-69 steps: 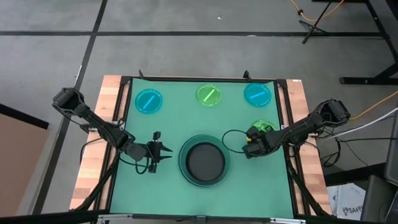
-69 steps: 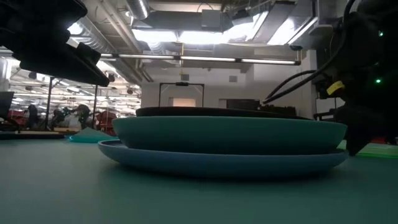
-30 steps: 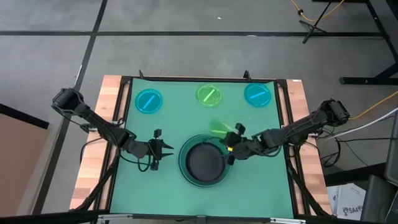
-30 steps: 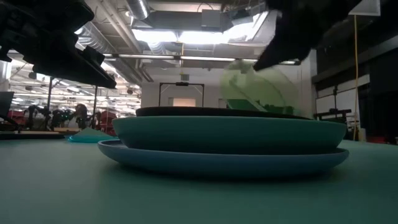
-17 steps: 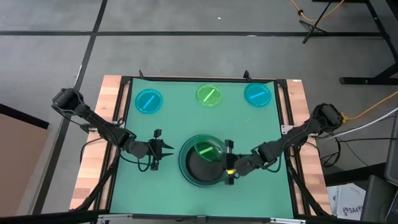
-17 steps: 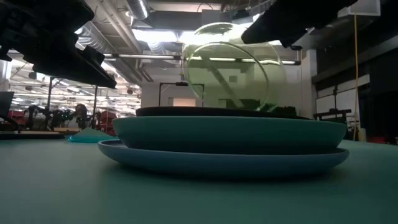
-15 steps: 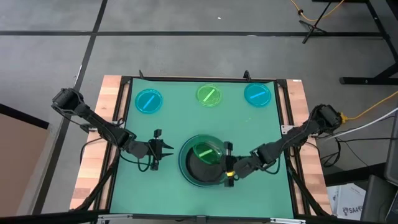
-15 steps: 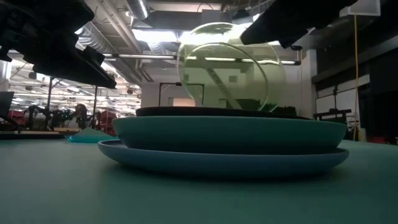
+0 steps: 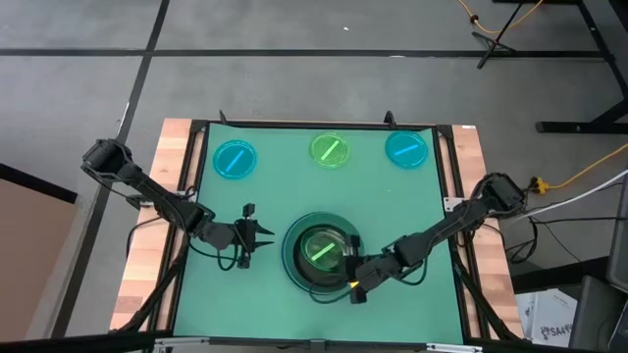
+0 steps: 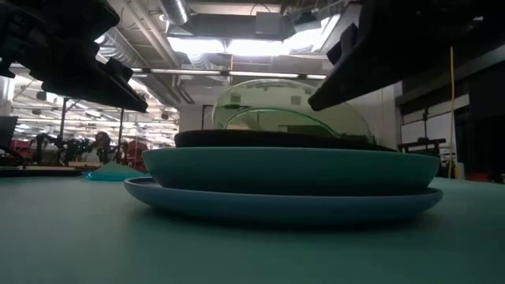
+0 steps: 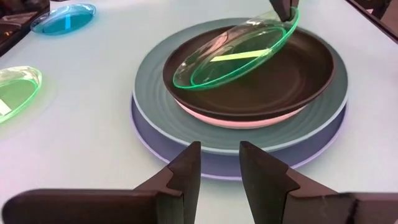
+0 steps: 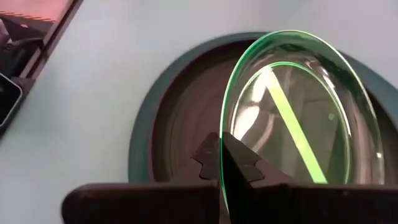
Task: Stack plastic plates
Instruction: Stack the right green plate on the black plate, then stack the left blue plate on the green plate
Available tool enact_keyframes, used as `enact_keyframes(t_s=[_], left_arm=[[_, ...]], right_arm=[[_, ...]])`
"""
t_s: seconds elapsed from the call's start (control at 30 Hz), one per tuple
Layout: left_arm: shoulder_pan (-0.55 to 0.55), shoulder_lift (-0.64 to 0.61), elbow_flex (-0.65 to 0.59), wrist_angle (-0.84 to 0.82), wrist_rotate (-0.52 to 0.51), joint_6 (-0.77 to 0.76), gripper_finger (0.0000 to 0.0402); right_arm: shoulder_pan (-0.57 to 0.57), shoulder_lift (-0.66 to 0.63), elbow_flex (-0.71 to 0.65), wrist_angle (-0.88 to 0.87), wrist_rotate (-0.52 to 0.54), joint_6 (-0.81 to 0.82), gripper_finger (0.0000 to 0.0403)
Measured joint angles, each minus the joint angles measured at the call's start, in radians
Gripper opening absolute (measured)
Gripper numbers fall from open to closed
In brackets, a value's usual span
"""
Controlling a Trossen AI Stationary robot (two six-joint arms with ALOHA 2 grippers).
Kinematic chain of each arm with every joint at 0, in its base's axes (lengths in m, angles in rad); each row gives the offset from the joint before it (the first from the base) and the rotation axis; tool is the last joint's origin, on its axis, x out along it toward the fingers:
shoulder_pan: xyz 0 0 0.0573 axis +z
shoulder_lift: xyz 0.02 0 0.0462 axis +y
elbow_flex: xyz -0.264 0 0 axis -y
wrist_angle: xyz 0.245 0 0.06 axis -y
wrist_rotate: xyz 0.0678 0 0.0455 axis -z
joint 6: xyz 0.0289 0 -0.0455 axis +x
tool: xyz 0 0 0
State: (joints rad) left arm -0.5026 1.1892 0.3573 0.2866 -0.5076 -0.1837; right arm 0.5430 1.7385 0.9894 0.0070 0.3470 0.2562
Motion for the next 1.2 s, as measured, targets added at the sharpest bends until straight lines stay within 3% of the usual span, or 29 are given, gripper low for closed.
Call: enact_keyframes(t_s=[0.2, 0.47, 0.63, 0.87, 1.2], left_arm=[[0.0, 0.0, 0.0, 0.0, 0.002, 0.0, 0.0104], [0.0, 0.0, 0.031, -0.057, 0.003, 0.007, 0.0104], [0.006, -0.014, 0.139, -0.29, -0.006, 0.004, 0.0104], [0.06, -0.066, 0.271, -0.687, -0.109, -0.075, 0.0104], [0.313, -0.1, 0.28, -0.934, -0.104, -0.233, 0.0104]], right_arm=[[-0.015, 0.002, 0.0, -0.008, 0.0, 0.047, 0.0011], [-0.02, -0.027, -0.002, -0.016, -0.004, 0.079, 0.0111], [-0.011, -0.099, -0.001, -0.009, -0.035, 0.079, 0.0151], [0.008, -0.121, -0.002, -0.018, 0.007, 0.024, 0.0158], [0.006, -0.12, -0.003, -0.043, 0.098, 0.022, 0.0158]])
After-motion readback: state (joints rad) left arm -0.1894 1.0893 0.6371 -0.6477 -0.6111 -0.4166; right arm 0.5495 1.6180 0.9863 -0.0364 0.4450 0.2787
